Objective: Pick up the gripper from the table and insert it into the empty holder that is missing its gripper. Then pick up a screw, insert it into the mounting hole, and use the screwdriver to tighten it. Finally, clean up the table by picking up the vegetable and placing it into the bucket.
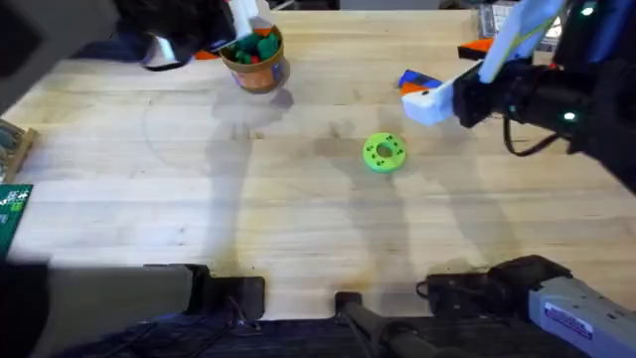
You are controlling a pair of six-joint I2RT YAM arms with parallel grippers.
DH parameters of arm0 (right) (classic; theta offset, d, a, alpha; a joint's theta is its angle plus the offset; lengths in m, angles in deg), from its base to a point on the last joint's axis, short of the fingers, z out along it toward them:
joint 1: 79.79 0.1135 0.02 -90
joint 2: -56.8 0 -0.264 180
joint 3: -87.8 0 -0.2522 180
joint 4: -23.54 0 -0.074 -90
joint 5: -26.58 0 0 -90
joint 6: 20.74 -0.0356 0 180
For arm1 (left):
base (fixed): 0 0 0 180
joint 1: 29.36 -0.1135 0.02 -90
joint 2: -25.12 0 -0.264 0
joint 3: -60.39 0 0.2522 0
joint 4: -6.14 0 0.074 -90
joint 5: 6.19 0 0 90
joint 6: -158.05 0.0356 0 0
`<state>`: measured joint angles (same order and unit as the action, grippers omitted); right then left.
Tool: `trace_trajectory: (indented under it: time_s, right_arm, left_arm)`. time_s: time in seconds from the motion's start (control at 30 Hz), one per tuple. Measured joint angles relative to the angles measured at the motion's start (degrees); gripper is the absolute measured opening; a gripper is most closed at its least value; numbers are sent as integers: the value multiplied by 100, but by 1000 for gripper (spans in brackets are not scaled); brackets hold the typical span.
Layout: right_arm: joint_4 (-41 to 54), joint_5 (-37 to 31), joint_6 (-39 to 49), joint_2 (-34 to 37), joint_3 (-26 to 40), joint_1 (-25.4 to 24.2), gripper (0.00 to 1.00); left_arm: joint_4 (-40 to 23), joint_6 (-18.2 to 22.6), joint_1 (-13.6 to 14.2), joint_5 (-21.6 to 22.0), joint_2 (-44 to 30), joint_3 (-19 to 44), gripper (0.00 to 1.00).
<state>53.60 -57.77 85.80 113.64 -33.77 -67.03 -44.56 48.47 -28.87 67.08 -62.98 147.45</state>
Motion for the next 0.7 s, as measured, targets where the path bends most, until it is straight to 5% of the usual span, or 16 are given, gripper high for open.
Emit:
trace_trajectory:
  time_s: [0.2,0.4,0.7]
  right_arm:
    - [1414,1,-387,-322,722,0,994]
    - [2357,3,-810,-632,1148,0,994]
    - [2604,2,-1071,-1086,1166,0,994]
  left_arm:
    - [-1530,1101,44,3,1406,141,973]
    - [-2416,2102,477,0,2257,166,974]
    - [-2592,2483,688,2,2552,166,974]
